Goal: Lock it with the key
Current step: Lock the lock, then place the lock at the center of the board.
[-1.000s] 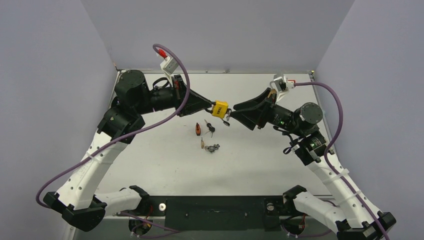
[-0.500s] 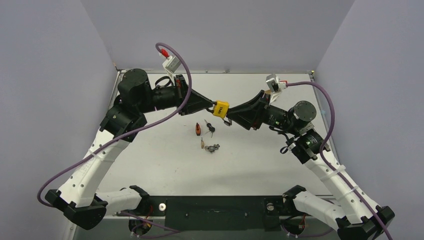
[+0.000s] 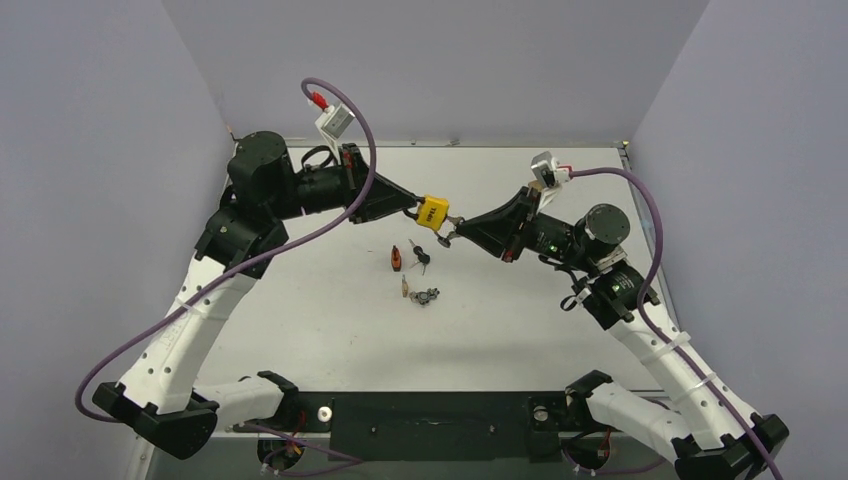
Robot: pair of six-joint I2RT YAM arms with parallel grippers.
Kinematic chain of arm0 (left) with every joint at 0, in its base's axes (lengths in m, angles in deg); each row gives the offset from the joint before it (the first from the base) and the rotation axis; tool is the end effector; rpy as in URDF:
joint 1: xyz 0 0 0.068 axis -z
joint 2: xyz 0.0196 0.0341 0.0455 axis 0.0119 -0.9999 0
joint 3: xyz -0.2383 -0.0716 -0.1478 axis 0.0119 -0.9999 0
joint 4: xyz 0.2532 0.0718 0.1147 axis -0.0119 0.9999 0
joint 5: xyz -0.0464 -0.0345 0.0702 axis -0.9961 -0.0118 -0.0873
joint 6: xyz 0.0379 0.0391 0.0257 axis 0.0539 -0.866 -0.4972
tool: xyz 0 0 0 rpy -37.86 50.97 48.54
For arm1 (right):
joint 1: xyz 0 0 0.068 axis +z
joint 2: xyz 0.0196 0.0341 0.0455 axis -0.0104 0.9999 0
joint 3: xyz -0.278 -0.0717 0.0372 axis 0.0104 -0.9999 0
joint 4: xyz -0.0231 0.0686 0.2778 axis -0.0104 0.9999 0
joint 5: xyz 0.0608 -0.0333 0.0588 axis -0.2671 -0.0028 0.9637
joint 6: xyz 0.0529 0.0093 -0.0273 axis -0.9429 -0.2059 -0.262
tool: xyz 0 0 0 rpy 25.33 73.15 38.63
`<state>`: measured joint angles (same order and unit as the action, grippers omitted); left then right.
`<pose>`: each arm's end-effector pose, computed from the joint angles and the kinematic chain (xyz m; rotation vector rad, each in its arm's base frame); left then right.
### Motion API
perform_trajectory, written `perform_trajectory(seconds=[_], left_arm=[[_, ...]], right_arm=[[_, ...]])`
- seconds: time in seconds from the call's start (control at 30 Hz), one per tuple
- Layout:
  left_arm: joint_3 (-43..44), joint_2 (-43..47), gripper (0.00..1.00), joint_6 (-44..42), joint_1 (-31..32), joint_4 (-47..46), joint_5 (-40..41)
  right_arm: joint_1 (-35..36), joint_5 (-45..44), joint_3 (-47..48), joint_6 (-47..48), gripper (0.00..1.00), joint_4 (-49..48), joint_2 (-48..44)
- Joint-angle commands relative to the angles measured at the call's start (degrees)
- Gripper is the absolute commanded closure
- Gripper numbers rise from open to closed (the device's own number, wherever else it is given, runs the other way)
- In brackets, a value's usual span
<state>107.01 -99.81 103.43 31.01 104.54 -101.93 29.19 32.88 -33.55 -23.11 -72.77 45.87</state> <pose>0.2093 -0.1570 0.5156 0.5669 1.7161 -1.4176 0.1809 0.1394 0.4288 -0.6503 1.4993 1.4160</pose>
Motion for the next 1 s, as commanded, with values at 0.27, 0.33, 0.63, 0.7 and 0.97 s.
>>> perform_trajectory(seconds=[0.27,0.33,0.63,0.7,0.97], left_arm=[[-0.5,3.6,1.0,-3.7,-5.3,2.3,3.7],[-3.5,4.3,1.0,-5.5,-3.8,6.3,10.0],[-18.3,4.9,1.0,-4.2,13.5,14.0,39.0],[-22.4,4.2,1.0,-2.0,16.8,13.5,45.4],[-34.4,0.0,1.0,3.6,20.8,7.2,51.3]], right_arm=[[-3.0,-8.2,-9.2,1.3,1.0,4.1,-3.2],[-2.3,-12.7,-10.1,1.5,1.0,7.4,-3.3],[8.2,-31.3,-15.0,-0.7,1.0,13.6,1.8],[10.7,-34.5,-16.0,-2.5,1.0,13.3,4.0],[17.7,-39.8,-20.8,-8.1,1.0,5.9,13.9]])
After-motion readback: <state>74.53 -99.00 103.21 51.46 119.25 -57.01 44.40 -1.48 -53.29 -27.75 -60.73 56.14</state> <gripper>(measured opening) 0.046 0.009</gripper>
